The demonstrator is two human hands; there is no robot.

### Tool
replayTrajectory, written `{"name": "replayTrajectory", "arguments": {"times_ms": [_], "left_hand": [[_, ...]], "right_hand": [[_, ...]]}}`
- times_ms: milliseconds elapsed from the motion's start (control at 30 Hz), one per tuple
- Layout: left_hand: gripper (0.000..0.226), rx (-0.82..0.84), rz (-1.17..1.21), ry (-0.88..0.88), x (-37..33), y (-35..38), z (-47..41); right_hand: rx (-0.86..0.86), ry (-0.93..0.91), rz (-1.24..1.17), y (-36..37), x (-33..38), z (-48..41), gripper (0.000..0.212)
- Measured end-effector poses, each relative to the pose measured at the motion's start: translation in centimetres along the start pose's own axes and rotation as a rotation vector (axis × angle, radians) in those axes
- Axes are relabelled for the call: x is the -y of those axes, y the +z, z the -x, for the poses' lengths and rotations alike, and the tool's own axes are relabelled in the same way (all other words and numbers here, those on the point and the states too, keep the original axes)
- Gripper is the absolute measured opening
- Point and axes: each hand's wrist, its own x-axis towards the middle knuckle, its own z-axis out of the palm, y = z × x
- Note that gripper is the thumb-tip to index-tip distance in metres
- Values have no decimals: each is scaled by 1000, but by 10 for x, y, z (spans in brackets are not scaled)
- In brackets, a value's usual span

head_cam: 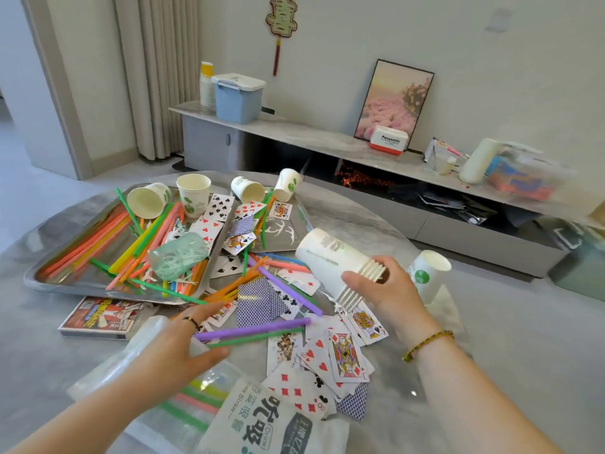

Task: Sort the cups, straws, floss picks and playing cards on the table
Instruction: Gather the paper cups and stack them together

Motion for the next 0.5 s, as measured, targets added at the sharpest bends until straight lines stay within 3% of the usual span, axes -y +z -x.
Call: {"name": "replayTrajectory", "arguments": {"times_ms": [67, 167, 200, 233, 300, 333, 500], "left_hand": [[57, -11, -11, -8, -2, 7, 0], [52, -39, -33, -17, -11, 23, -5], [53, -21, -96, -17, -15, 29, -6], [55, 0, -173, -17, -19, 36, -8], [57, 13, -296, -45, -26, 50, -9], [57, 8, -341, -78, -29, 56, -9], [62, 60, -635, -107, -35, 80, -9]], "right_hand": [[-123, 26, -257, -25, -6, -1, 41], [-213, -41, -611, -54, -13, -8, 81], [-253, -66, -695, -61, -15, -11, 85], [-292, -96, -735, -69, -16, -13, 75], [-366, -115, -683, -80, -16, -17, 45], [-406, -120, -615, -83, -17, -22, 40], [-561, -143, -420, -93, -36, -48, 60]]}}
